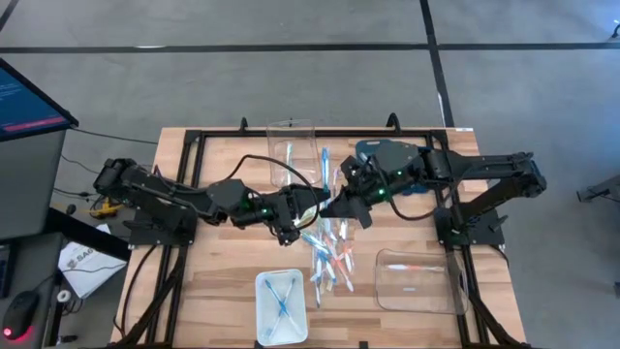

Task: Pick & Place Toothbrushes
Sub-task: Put the blue toothbrush into the white bin

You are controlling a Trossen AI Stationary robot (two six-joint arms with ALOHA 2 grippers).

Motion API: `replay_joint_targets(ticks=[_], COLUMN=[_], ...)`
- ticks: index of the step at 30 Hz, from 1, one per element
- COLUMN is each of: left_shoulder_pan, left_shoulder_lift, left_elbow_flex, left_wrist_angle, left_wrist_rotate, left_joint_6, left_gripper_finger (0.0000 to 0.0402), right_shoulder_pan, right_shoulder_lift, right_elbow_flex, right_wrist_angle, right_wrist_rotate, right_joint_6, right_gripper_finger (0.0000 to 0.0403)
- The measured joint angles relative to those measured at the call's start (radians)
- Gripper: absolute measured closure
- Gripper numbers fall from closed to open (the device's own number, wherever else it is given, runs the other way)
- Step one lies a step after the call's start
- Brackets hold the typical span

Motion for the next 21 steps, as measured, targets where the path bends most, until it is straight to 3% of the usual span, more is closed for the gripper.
replay_joint_targets(ticks=[21], left_shoulder_pan=[0.0], left_shoulder_lift=[0.0], left_elbow_flex=[0.0], left_wrist_angle=[0.0], left_wrist_rotate=[-0.052], left_joint_6=[-0.007], left_gripper_finger=[0.0342], right_shoulder_pan=[0.002], right_shoulder_lift=[0.0], right_elbow_flex=[0.0], right_wrist_angle=[-0.004], right_wrist_rotate=[-0.102], right_joint_6=[0.123], right_gripper_finger=[0.0394])
